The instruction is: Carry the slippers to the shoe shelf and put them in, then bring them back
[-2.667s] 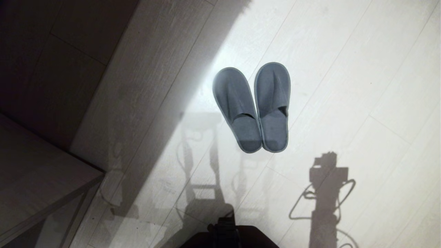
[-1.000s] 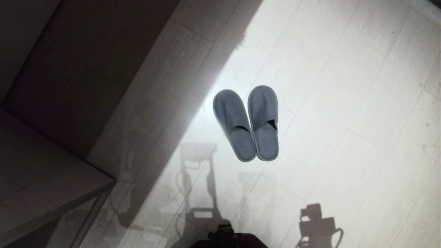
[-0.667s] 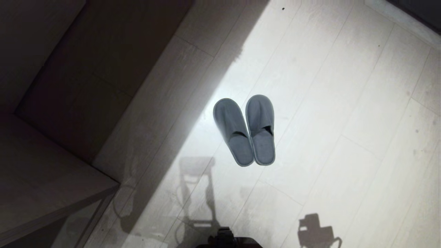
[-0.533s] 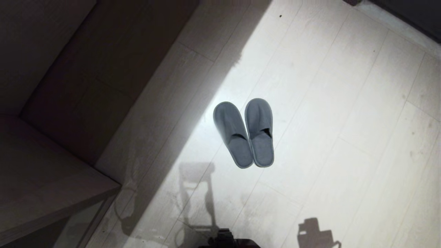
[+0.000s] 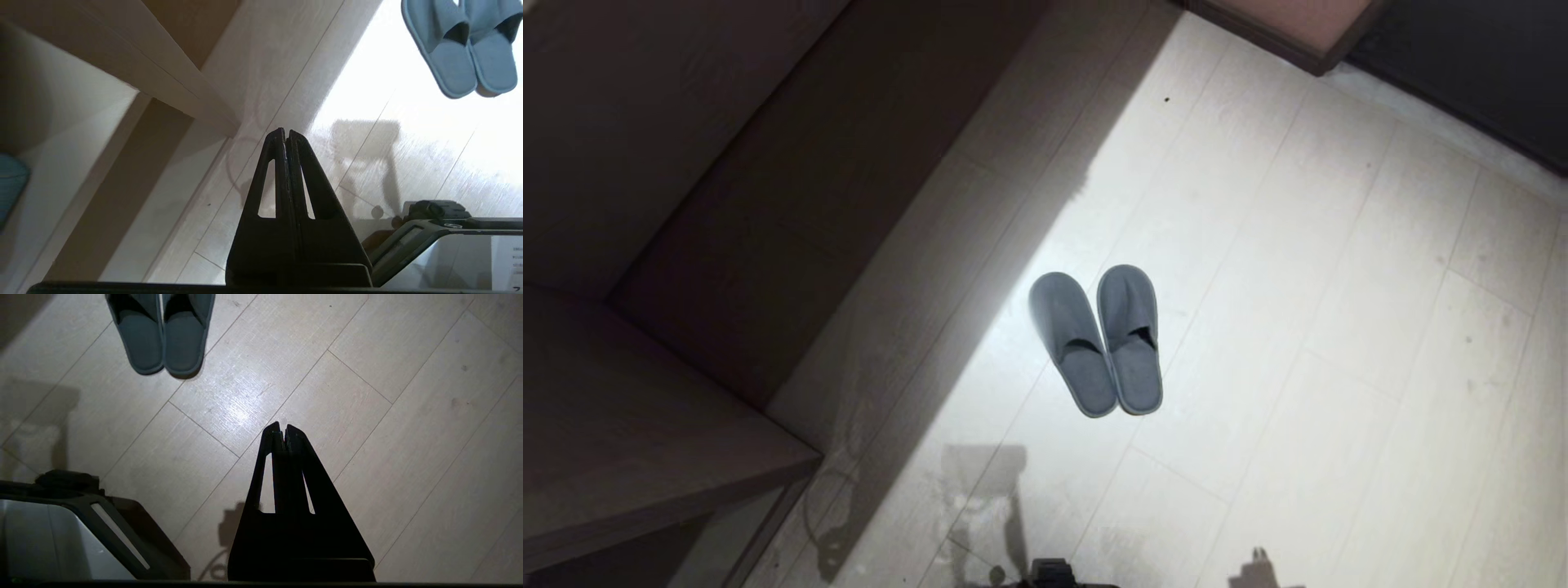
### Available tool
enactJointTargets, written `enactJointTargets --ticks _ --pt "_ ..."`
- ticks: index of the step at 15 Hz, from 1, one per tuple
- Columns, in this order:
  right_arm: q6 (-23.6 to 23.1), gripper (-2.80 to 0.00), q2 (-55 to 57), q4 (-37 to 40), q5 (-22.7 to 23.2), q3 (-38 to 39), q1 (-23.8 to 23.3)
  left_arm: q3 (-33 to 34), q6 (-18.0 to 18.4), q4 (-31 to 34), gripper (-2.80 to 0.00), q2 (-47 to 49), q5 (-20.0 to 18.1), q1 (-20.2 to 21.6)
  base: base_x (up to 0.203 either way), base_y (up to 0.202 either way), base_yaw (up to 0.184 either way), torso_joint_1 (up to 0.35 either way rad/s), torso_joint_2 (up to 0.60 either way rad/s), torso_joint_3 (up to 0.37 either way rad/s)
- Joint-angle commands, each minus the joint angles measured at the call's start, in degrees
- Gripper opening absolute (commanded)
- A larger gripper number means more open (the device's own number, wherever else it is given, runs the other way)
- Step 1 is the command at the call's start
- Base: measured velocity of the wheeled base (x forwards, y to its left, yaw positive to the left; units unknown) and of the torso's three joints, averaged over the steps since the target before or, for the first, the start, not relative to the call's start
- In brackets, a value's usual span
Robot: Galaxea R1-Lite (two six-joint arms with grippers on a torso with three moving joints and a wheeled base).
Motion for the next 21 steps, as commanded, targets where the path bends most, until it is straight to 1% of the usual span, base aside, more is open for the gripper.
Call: enactJointTargets --ticks 1,9,21 --pt "-0.1 -2.80 0.1 -0.1 0.0 0.0 0.0 0.0 0.0 0.0 -2.80 0.0 0.0 0.0 0.000 0.000 0.000 -0.006 0.00 0.202" --pt "-0.8 -2.80 0.1 -0.2 0.0 0.0 0.2 0.0 0.0 0.0 -2.80 0.0 -0.1 0.0 0.000 0.000 0.000 0.004 0.00 0.204" --pt "-0.8 -2.80 0.1 -0.1 0.1 0.0 0.2 -0.1 0.2 0.4 -2.80 0.6 0.0 0.0 0.000 0.000 0.000 0.002 0.00 0.201"
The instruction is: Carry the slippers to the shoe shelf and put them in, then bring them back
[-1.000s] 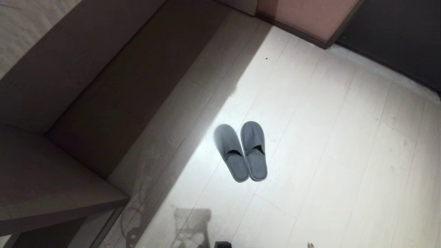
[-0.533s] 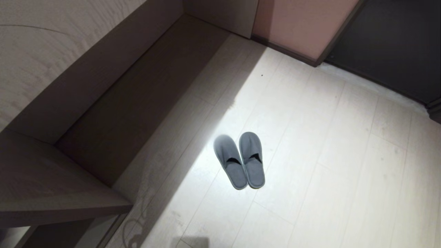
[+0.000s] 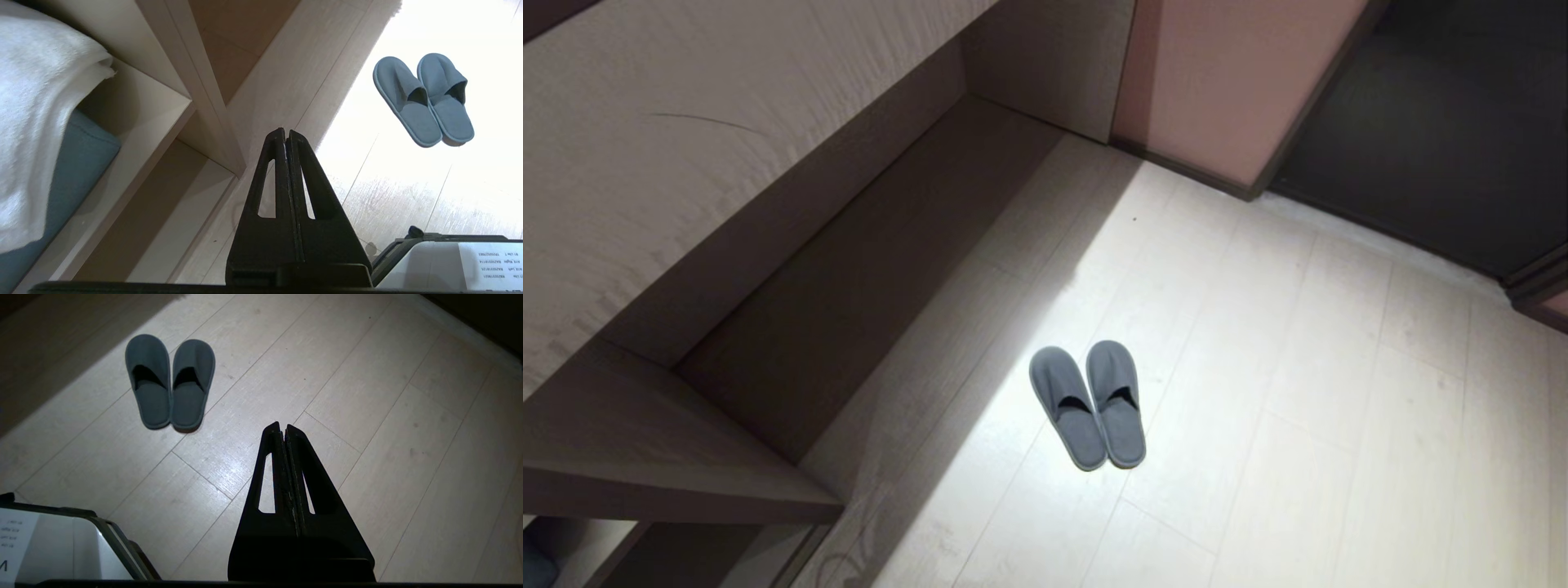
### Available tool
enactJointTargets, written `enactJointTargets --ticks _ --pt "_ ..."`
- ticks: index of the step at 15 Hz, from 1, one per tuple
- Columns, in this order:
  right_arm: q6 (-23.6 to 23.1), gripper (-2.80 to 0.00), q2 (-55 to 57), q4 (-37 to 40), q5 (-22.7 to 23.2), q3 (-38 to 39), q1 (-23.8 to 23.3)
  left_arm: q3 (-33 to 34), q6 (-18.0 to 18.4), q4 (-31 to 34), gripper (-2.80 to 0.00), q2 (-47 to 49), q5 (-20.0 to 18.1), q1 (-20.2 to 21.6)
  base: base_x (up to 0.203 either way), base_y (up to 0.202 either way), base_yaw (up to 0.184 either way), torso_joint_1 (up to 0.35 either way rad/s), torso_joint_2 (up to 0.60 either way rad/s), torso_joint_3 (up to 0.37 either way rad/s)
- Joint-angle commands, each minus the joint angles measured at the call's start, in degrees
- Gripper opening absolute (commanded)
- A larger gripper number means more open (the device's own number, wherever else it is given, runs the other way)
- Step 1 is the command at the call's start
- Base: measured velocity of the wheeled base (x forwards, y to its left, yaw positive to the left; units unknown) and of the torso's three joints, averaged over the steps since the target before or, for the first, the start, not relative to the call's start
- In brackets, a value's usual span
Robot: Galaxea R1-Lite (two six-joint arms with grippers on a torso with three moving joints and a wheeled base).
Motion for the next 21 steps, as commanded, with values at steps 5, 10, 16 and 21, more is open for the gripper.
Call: enactJointTargets --ticks 5,10,16,21 --pt "0.0 -2.80 0.1 0.0 0.1 0.0 0.1 0.0 0.0 0.1 -2.80 3.5 0.0 0.0 0.000 0.000 0.000 0.002 0.01 0.200" --pt "0.2 -2.80 0.1 0.2 0.1 -0.1 0.1 0.0 0.0 0.1 -2.80 4.0 0.0 0.0 0.000 0.000 0.000 0.003 0.00 0.203" --pt "0.5 -2.80 0.1 0.1 0.1 -0.1 0.1 0.0 -0.1 0.0 -2.80 -0.3 0.0 0.0 0.000 0.000 0.000 0.004 0.01 0.199" --pt "1.3 -2.80 0.1 0.0 0.0 0.0 0.1 0.0 -0.1 -0.2 -2.80 -0.3 -0.1 0.0 0.000 0.000 0.000 0.001 0.00 0.202"
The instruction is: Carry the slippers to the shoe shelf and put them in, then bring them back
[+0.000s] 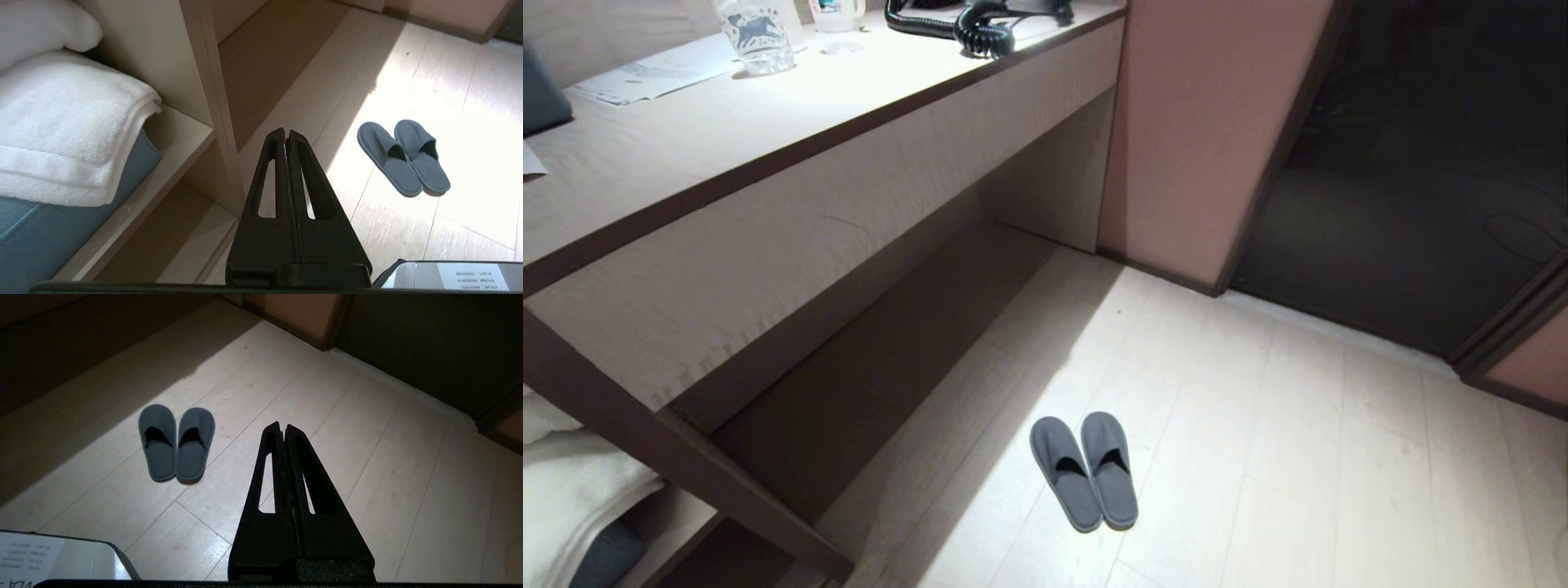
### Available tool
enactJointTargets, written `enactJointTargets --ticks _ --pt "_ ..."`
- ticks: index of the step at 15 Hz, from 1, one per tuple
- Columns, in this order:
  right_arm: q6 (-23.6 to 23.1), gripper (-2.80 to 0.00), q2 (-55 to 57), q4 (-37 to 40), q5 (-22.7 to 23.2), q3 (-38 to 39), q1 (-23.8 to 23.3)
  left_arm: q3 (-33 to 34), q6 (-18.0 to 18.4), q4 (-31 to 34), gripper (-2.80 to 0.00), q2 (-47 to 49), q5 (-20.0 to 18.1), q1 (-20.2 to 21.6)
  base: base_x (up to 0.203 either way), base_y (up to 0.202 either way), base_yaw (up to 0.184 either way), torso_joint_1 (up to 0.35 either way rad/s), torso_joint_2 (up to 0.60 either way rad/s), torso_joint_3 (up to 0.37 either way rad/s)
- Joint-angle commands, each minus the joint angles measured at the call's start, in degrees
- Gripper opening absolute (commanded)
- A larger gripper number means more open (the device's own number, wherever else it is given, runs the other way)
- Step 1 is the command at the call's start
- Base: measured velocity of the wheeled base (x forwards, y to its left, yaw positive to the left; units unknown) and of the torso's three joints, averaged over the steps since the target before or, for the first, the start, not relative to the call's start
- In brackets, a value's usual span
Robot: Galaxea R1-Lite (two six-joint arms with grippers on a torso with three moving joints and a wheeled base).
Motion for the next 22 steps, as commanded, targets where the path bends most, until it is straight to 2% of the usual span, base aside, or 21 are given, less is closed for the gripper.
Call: enactJointTargets --ticks 1,22 --pt "0.1 -2.80 0.1 0.0 0.0 0.0 0.0 0.0 0.0 0.0 -2.80 -0.1 0.0 0.0 0.000 0.000 0.000 -0.002 0.00 0.206" --pt "0.3 -2.80 0.1 0.0 -0.1 0.0 0.0 0.1 0.0 -0.3 -2.80 -0.1 0.0 0.0 0.000 0.000 0.000 0.002 0.00 0.187"
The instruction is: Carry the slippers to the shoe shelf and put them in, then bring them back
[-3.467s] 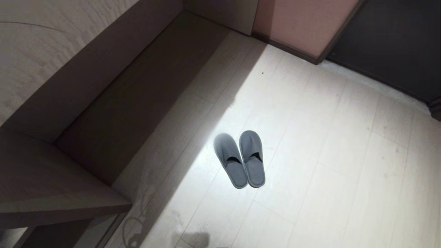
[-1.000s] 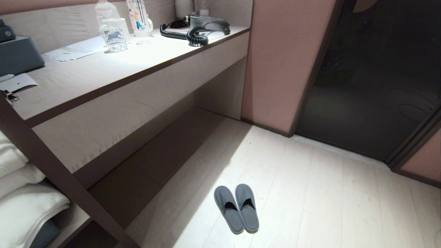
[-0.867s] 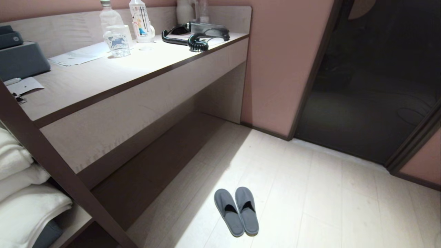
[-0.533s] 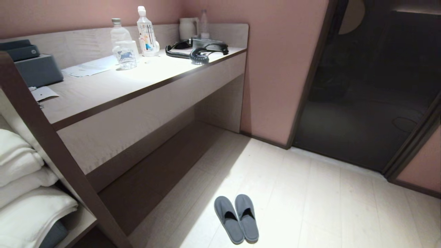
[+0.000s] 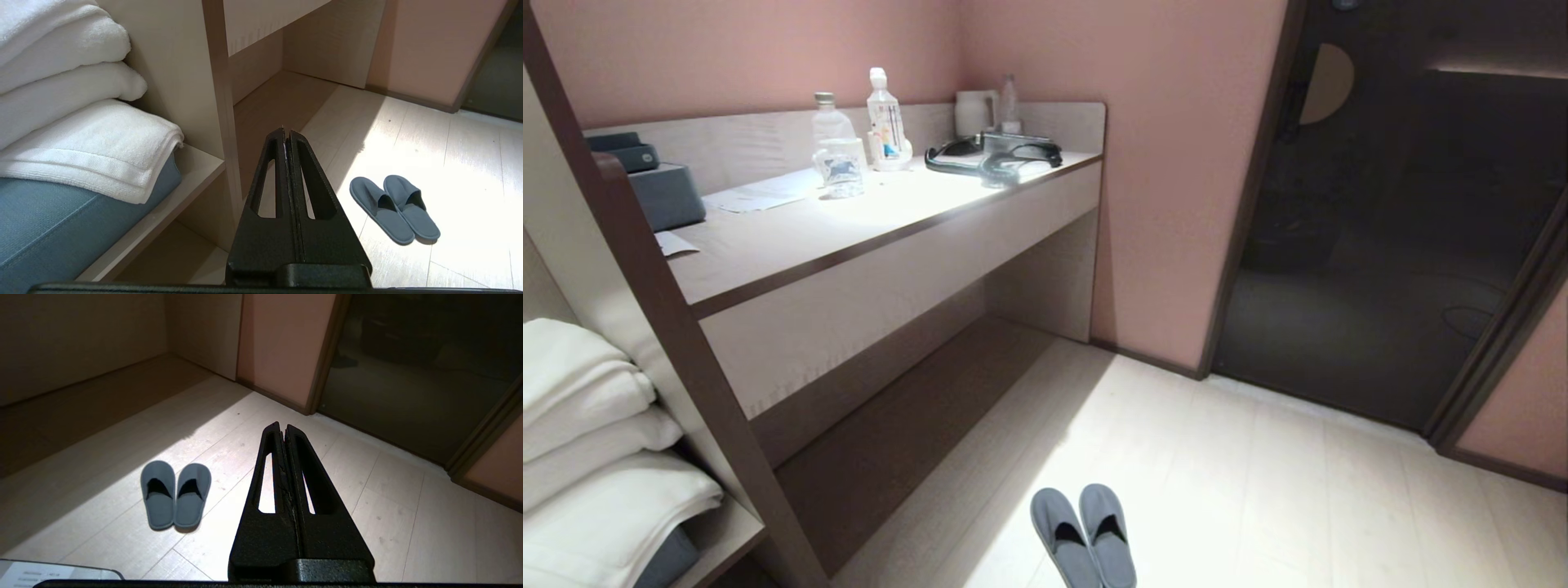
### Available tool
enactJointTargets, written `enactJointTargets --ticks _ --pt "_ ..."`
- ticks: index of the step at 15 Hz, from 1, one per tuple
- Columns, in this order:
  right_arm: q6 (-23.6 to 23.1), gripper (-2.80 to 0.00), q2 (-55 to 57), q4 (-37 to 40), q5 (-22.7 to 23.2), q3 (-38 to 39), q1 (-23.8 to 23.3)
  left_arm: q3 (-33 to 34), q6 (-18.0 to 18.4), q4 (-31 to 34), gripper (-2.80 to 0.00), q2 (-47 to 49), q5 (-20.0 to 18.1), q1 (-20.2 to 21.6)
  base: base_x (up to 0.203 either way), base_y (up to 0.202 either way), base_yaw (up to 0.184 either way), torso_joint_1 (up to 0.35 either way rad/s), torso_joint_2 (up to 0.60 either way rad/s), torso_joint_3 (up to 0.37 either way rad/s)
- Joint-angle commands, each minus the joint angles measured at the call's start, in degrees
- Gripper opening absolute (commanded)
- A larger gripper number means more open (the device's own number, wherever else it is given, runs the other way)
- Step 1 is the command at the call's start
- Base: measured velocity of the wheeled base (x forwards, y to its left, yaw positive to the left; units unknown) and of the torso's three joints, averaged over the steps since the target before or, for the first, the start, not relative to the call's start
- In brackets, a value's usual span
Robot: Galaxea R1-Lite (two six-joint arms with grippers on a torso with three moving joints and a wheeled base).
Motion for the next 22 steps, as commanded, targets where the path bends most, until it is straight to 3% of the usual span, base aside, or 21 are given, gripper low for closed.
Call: enactJointTargets --ticks 1,6,22 --pt "0.5 -2.80 0.1 0.0 0.0 0.0 0.1 0.0 0.0 0.0 -2.80 0.0 0.0 0.0 0.000 0.000 0.000 -0.001 0.00 0.033" --pt "5.1 -2.80 0.1 0.2 -1.0 0.0 0.1 0.0 0.1 0.0 -2.80 0.0 0.0 0.0 0.000 0.000 0.000 0.000 0.00 0.000" --pt "4.9 -2.80 0.1 0.2 -1.3 0.0 0.0 0.0 0.1 0.0 -2.80 0.0 0.0 0.0 0.000 0.000 0.000 0.000 0.00 0.000"
